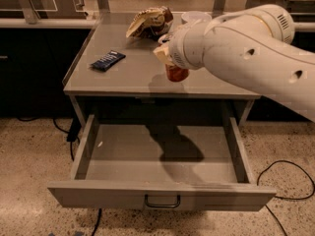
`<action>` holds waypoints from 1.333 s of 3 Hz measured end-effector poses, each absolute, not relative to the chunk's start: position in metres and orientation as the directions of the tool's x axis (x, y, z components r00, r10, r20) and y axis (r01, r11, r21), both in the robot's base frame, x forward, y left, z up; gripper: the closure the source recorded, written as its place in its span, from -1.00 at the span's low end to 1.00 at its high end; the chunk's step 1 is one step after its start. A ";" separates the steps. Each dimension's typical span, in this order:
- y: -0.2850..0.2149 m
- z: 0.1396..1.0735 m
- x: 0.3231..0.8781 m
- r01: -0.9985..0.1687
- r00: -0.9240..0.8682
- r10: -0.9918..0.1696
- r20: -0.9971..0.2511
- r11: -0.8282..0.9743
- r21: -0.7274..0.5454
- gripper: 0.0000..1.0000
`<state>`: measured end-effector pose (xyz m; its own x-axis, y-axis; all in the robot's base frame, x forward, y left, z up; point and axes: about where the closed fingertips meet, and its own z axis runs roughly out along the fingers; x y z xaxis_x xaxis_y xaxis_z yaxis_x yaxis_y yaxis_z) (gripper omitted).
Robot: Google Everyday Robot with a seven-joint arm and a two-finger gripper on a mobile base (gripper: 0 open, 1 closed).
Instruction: Place coke can into top drawer
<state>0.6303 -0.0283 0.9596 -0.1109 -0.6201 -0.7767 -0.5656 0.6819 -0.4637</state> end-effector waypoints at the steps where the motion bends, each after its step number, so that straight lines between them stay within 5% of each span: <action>1: -0.028 0.960 0.630 -0.566 -0.111 -0.620 -0.777 0.682 -0.464 1.00; 4: -0.070 0.918 0.571 -0.565 -0.157 -0.659 -0.735 0.670 -0.481 1.00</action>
Offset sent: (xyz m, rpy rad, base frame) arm -0.0121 -0.0427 -0.0263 -0.0445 0.0378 -0.0505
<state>0.5709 -0.0695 0.9178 -0.1565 -0.6594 -0.7353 -0.5650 0.6704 -0.4810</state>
